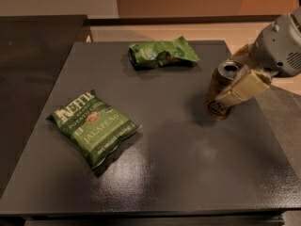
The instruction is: Pick orange can
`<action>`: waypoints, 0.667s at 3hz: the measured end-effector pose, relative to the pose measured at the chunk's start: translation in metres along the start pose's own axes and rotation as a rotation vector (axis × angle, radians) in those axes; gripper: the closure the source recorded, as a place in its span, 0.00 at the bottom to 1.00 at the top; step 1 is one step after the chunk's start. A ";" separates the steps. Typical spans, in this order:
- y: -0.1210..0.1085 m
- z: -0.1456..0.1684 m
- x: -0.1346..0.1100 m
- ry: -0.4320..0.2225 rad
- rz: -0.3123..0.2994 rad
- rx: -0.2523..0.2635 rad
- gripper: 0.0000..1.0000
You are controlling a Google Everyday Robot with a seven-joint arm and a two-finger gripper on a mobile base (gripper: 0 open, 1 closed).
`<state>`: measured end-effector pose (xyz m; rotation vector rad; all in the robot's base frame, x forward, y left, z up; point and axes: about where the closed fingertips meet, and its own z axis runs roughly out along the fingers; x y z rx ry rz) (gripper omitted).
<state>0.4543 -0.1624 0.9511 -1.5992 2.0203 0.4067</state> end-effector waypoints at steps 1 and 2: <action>-0.009 -0.040 -0.047 -0.056 -0.056 0.006 1.00; -0.009 -0.040 -0.047 -0.056 -0.056 0.006 1.00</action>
Offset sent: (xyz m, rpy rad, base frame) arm 0.0101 0.0160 0.0839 0.0594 -0.0540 0.0656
